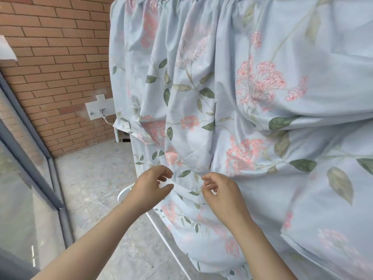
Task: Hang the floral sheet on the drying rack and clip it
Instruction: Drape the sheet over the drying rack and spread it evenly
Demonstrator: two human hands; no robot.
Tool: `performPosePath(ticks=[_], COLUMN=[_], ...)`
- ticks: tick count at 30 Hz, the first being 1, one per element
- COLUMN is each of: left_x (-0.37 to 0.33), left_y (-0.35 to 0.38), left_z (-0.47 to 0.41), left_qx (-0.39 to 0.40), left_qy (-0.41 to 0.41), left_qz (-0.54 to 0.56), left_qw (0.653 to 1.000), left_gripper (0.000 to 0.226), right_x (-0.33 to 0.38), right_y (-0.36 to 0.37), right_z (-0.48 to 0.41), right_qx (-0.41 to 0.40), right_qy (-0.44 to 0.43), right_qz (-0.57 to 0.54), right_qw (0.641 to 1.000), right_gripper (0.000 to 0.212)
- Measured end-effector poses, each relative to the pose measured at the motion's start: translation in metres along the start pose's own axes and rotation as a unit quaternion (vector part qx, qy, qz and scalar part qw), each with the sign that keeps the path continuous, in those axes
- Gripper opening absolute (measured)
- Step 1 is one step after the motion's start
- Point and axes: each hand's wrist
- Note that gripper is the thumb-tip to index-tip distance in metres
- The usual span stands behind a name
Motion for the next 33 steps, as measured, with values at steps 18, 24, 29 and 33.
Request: performPosePath(ticks=[18,24,29,33], left_x=[0.102,0.115,0.129,0.135], left_y=[0.02,0.036,0.05,0.056], left_z=[-0.118,-0.134,-0.14,-0.144], left_qx=[0.067,0.03,0.001,-0.03], left_qy=[0.272,0.321,0.316,0.342], left_qz=[-0.324,-0.328,-0.323,-0.296], left_qw=[0.904,0.888,0.892,0.892], left_gripper=[0.083,0.076,0.066,0.045], right_x=[-0.001,-0.001,0.0,-0.002], right_y=[0.045,0.059,0.064,0.065], right_z=[-0.035,-0.04,-0.043,-0.043], right_qx=[-0.078,-0.073,-0.05,-0.041], right_qy=[0.149,0.176,0.176,0.175], right_qz=[-0.023,-0.017,-0.009,-0.001], right_qw=[0.985,0.982,0.983,0.984], right_gripper=[0.024,0.026,0.025,0.025])
Point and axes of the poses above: each hand's wrist, its own z-axis away from the middle knuckle, its own y-axis out of the palm, x = y × z, and after that the axes turned 7 degrees about x, right-handed
